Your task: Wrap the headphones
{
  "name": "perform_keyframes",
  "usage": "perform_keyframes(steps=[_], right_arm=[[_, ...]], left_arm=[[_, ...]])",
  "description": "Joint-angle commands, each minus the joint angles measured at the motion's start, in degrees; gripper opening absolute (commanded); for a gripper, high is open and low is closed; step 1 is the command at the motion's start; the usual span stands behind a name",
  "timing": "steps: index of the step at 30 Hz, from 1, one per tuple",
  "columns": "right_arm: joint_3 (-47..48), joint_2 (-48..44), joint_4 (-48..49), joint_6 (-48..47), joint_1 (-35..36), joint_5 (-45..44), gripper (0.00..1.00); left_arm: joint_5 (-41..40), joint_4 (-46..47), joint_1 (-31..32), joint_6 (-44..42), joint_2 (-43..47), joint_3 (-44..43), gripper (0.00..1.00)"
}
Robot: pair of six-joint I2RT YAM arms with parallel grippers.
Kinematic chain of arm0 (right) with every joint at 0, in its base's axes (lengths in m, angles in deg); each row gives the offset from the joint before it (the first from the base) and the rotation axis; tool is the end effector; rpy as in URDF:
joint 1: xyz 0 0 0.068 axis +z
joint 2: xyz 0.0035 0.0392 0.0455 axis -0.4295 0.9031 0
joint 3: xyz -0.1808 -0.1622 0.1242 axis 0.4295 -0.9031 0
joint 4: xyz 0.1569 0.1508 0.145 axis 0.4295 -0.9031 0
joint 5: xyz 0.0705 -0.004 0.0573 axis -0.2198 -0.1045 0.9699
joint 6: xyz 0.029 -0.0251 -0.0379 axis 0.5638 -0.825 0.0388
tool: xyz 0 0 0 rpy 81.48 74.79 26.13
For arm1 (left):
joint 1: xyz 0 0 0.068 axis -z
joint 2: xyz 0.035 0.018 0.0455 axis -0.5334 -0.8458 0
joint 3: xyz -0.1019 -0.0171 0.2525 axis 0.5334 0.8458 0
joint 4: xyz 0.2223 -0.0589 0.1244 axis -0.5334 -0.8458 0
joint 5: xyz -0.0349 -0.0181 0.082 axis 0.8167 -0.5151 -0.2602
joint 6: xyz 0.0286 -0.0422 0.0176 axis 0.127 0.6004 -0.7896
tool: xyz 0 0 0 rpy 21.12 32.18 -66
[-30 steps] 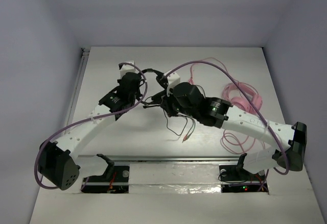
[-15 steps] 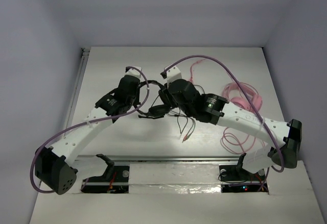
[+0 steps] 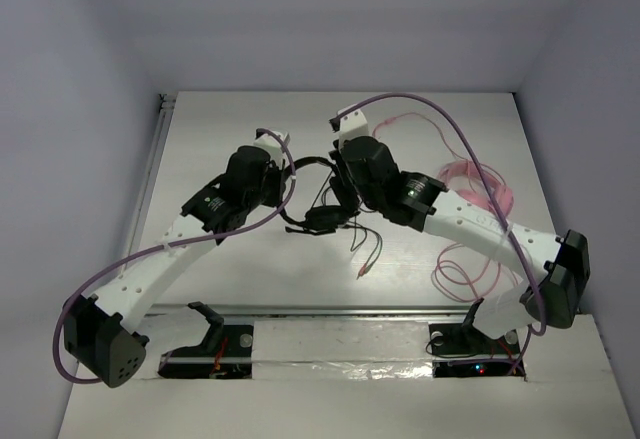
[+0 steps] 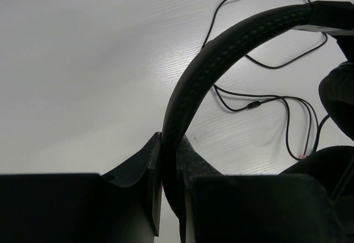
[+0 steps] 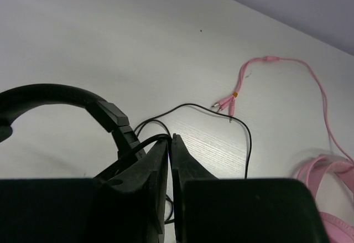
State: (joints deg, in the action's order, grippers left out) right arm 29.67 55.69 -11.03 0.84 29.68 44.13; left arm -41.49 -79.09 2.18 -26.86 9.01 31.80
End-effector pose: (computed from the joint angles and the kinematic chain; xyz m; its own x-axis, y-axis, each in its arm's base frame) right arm 0.2090 0.2626 0.3756 -0.2349 -0.2885 -0.9282 -0.3354 0.9203 -0.2011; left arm 0.2104 -0.1394 0.3309 -0.4392 0.1279 -0.8892 0.4218 0.9033 -0.0784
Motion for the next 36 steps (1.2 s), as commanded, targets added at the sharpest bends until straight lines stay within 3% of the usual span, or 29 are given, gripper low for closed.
perform_keyframes(steps=[1,2,8,13,17,23,29,34,36], right_arm=[[-1.5,-1.6,7.4,1.2,-4.7,-2.4,0.12],[-2.1,-3.0,9.2,2.1,-5.5,3.5,0.13],[-10.7,-8.8,17.6,8.5,-11.2,17.8,0.15],[-18.4,-14.4,24.7,13.2,-15.9,23.8,0.15],[-22.7,-17.3,29.0,14.2,-17.3,29.6,0.25],[-27.6,-18.4,35.0,16.2,-18.5,38.6,0.32],[-33.8,-20.0,39.7,18.8,-18.5,39.9,0.36],[-39.0,-25.8,42.1,21.0,-18.5,37.0,0.29],[-40.8,-26.9,42.1,21.3,-18.5,34.8,0.33]], left_arm=[[5.2,0.1,0.2,-1.3,1.8,-1.4,0.0],[7.9,0.5,0.2,-1.0,1.8,-2.5,0.0],[12.1,0.0,0.2,0.5,1.0,-7.6,0.0],[15.8,0.0,0.2,0.7,0.3,-10.7,0.0],[19.1,0.5,0.2,0.9,-0.2,-12.2,0.0],[20.8,0.5,-0.3,1.9,-0.9,-14.6,0.0],[19.7,-1.4,-0.3,2.9,-2.7,-19.4,0.0],[15.7,-3.7,-0.3,2.6,-3.5,-22.7,0.0],[14.9,-4.6,-0.3,2.4,-3.8,-24.6,0.0]])
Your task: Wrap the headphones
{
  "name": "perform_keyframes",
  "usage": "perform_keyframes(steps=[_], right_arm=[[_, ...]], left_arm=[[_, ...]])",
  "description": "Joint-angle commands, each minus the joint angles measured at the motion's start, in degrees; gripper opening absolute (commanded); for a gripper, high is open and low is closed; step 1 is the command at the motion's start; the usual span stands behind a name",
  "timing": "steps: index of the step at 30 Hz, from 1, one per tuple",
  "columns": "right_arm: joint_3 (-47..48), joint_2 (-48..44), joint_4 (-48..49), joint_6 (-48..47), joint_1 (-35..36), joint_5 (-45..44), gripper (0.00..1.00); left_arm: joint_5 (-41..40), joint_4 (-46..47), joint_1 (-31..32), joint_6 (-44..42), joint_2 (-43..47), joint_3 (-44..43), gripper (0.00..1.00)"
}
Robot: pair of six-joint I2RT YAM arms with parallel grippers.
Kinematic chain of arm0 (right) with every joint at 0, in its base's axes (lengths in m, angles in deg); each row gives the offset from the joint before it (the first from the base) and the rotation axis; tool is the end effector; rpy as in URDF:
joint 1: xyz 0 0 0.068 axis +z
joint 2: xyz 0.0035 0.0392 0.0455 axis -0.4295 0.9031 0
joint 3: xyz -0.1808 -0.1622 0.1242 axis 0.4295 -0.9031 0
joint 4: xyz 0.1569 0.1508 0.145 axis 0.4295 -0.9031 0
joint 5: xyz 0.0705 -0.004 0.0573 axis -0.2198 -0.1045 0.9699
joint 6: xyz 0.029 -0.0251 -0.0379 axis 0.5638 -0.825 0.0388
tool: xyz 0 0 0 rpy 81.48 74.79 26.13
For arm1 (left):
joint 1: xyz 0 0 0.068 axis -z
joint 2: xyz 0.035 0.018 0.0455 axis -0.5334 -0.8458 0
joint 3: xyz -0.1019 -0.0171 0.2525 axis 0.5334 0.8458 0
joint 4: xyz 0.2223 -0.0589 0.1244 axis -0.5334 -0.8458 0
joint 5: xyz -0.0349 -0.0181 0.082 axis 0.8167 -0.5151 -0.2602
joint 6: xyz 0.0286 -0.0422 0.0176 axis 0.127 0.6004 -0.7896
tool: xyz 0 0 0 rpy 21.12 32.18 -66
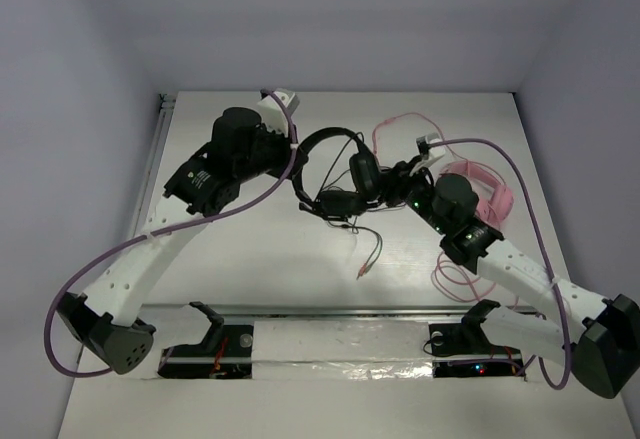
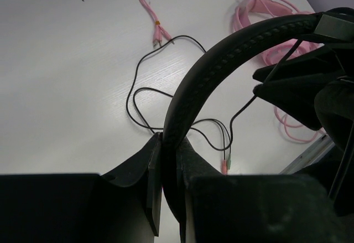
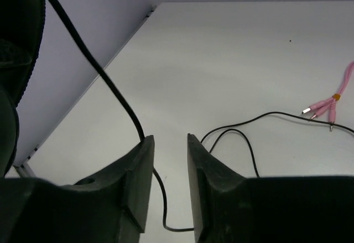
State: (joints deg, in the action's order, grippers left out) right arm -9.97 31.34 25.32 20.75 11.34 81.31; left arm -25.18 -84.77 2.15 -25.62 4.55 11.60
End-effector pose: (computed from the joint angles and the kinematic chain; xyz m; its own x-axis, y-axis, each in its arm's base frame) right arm 0.1968 0.1475 0.3097 -0.2504 0.2782 -0.9273 -0.5521 0.7458 0.3728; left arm 0.2115 -0.1523 0.4239 -0.3510 0.0433 -0.9354 0.6438 0.7365 -0.2075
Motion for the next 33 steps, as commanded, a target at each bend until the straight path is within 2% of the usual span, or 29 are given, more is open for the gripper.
perform_keyframes(steps=[1,3,6,8,10,17,21,25,30,33], right_arm=[[-1.7,-3.2,5.6,1.8,-0.2,-2.4,0.37],[-3.3,-3.8,6.5,2.4,-0.2,-1.8,0.51],[-5.4,-4.1,8.1,2.7,-0.2,-0.9,0.55],[-5.9,-3.7,9.4,2.6,-0.2,2.7,0.58],[-6.0,-3.1,9.7,2.7,-0.2,3.3,0.59],[-5.3,-1.8,6.8,0.0,-0.7,-4.5,0.56],[-5.8,-3.6,5.6,0.2,-0.7,-4.0,0.54],[-5.6,-0.7,5.9,0.6,-0.7,-3.9,0.64],[-4.4,1.7,7.5,0.8,-0.7,-3.6,0.64],[-3.7,5.8,9.1,0.5,-0.7,-1.7,0.59]], left_arm=[[-1.7,1.0,-0.3,1.2,0.3,-5.0,0.0],[-1.5,0.3,-0.3,1.1,-0.3,-7.1,0.0],[-1.4,0.2,-0.3,1.4,-1.0,-9.4,0.0],[-0.8,-0.1,-0.3,1.7,-1.5,-10.7,0.0],[-0.6,-0.2,-0.3,1.9,-1.8,-11.4,0.0],[-0.6,-1.9,-0.3,2.0,-2.0,-14.0,0.0],[-0.6,-2.3,-0.3,2.2,-1.9,-15.0,0.0],[2.2,-1.2,-0.3,2.5,-1.3,-15.7,0.0],[2.6,-2.5,-0.3,2.5,-1.4,-18.0,0.0],[3.8,-2.4,-0.3,3.0,-1.7,-18.9,0.0]])
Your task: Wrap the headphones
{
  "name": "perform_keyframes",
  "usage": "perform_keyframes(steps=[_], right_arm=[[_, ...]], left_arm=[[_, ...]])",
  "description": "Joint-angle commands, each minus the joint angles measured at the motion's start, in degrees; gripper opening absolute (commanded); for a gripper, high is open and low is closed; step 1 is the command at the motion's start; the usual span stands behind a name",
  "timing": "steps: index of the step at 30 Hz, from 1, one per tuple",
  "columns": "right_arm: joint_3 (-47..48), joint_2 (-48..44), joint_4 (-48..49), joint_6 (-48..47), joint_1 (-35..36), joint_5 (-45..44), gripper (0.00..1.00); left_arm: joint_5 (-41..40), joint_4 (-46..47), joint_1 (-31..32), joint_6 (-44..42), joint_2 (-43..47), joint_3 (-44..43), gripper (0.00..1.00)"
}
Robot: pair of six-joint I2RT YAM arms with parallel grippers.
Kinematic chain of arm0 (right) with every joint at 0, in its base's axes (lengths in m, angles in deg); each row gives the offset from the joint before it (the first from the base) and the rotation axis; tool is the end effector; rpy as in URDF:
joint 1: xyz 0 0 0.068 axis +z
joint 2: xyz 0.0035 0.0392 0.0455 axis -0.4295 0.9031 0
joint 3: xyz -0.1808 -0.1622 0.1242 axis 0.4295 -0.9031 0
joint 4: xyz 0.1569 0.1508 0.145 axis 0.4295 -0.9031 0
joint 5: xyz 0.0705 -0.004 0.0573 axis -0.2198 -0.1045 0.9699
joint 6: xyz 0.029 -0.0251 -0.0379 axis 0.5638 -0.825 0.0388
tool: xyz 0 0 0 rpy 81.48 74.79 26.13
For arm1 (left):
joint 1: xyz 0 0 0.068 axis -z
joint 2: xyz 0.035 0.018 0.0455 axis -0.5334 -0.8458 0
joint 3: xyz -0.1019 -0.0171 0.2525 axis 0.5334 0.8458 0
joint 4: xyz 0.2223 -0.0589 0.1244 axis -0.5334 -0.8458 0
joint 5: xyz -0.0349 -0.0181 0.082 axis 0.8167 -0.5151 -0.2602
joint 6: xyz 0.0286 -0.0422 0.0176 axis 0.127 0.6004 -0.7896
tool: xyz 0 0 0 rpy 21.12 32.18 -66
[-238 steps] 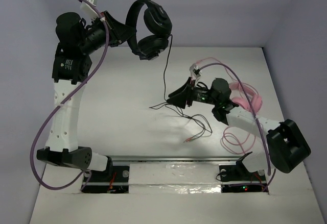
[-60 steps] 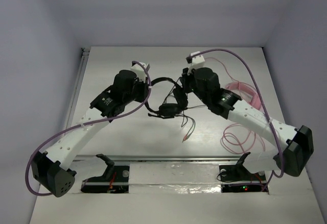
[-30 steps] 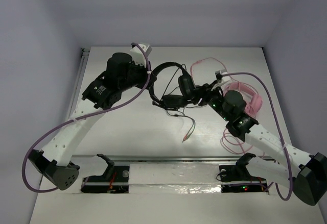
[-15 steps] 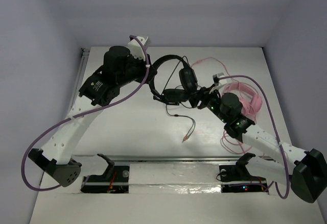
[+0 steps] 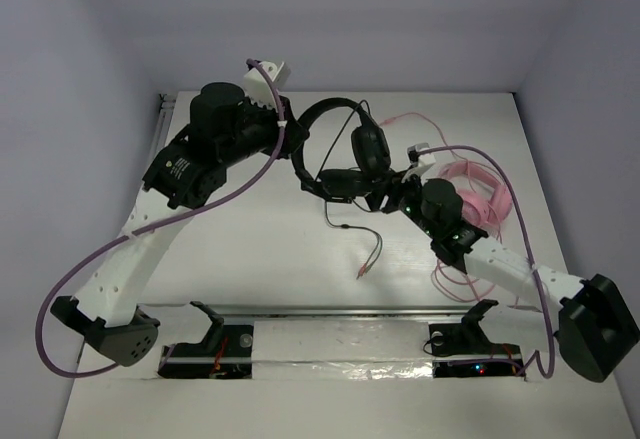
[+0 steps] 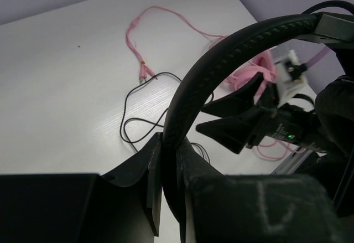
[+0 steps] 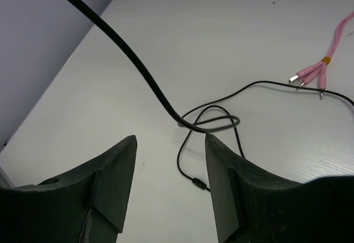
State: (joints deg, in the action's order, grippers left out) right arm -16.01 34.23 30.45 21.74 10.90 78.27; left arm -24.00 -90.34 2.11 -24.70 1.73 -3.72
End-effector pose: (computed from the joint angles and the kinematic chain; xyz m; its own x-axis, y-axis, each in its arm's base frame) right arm 0.2022 0.1468 0.2703 -0.2901 0.2687 -0.9185 -0.4815 0.7884 0.3828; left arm 0.2019 -0.1464 0.4894 -0.2692 -0.0309 -0.9626 0.6732 0.7087 -0.2110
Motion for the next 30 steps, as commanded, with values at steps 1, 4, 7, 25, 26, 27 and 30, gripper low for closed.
perform_keyframes(steps=[1,4,7,25,26,27,30], right_arm=[[2.1,3.8,4.9,-0.1,-0.3,1.4,0.58],[1.3,6.8,10.7,-1.1,-0.3,2.2,0.57],[2.8,9.0,13.4,-3.3,-0.3,4.4,0.59],[4.1,18.0,23.1,1.3,-2.1,3.7,0.48],[3.7,18.0,23.8,1.6,-2.1,3.7,0.41],[3.5,18.1,24.3,2.0,-2.1,3.7,0.4],[3.9,19.3,24.2,2.7,-2.1,3.8,0.45]], left_arm=[[2.9,3.2,-0.2,2.4,1.0,-4.0,0.0],[6.1,3.1,-0.2,2.9,-0.2,-6.3,0.0],[8.3,2.0,-0.2,3.6,-1.6,-9.5,0.0],[8.1,0.6,-0.2,5.5,-4.9,-21.3,0.0],[7.4,0.1,-0.2,5.3,-5.1,-22.3,0.0],[7.4,0.0,-0.2,5.3,-5.3,-22.8,0.0],[7.8,0.1,-0.2,5.5,-5.6,-23.4,0.0]])
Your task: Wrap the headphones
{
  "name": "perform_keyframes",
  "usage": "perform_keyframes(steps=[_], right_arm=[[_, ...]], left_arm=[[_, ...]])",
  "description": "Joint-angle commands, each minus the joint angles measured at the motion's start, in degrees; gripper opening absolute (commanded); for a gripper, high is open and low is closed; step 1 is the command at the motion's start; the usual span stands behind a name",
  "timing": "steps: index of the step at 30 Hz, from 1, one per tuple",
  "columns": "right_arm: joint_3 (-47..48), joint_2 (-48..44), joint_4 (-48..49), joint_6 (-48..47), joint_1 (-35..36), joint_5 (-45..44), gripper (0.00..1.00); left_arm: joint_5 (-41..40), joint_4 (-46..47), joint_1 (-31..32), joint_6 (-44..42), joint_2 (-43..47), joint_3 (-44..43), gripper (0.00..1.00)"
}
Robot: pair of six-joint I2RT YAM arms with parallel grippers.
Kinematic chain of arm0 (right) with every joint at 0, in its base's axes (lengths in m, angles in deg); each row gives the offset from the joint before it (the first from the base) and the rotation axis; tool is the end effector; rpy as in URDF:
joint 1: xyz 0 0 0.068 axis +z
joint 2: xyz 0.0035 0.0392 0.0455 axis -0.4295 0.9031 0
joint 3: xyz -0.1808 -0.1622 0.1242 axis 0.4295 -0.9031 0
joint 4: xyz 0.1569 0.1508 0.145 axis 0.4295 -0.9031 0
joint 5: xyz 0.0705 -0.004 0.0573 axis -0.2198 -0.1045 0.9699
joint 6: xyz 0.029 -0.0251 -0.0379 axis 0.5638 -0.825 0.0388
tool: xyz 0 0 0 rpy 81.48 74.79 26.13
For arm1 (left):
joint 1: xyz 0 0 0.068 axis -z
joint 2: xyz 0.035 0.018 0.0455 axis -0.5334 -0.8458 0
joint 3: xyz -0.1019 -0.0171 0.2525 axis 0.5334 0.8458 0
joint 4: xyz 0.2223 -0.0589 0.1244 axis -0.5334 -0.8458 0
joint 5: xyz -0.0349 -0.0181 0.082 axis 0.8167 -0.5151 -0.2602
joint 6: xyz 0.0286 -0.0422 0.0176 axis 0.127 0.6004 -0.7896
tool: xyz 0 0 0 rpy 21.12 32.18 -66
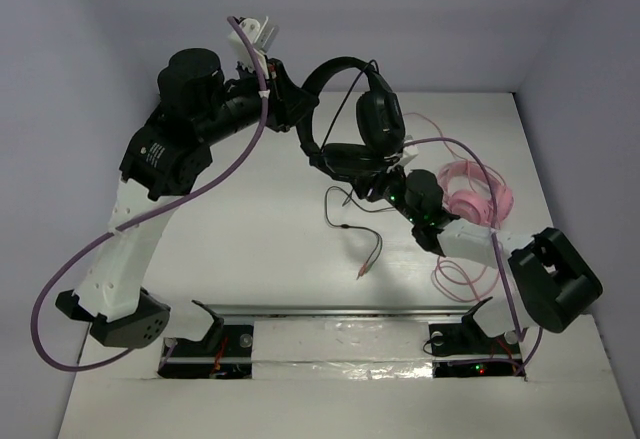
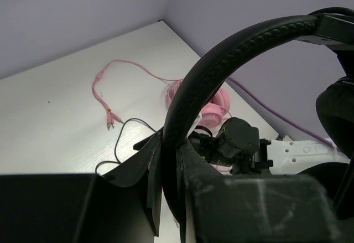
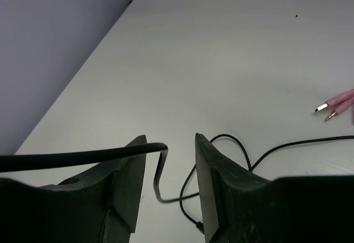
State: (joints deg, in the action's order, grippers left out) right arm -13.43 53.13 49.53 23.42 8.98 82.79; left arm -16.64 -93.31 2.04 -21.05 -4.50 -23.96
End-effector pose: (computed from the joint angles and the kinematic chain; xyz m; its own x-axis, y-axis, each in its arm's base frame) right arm 0.2503 0.1730 0.2370 -0.2851 0.3081 -0.9076 -0.5221 0.7442 0.4166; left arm 0.1888 -0.1424 0.5637 -0.1787 -0.1572 -0.9713 0.7762 0.5842 -0.2373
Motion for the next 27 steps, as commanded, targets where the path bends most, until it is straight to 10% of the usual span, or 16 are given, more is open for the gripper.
perform_keyframes(steps=[1,4,14,27], right_arm=[[1.6,0.8,5.2,1.0,-0.2,-0.6,0.47],[1.9,2.2,7.0,1.5,-0.2,1.7,0.48],[-0.6,4.3,11.4,6.5,2.1,8.0,0.0],[-0.6,-1.6,-2.7,6.1,16.6,2.2,0.0]], left_arm=[[0.4,3.2,-0.2,2.0,0.5,-3.2,0.0],[0.2,3.8,-0.2,2.3,0.4,-2.5,0.0],[-9.3,8.7,-1.7,6.7,-4.1,-3.9,0.0],[-8.2,24.4,-15.6,19.7,-8.4,6.6,0.0]])
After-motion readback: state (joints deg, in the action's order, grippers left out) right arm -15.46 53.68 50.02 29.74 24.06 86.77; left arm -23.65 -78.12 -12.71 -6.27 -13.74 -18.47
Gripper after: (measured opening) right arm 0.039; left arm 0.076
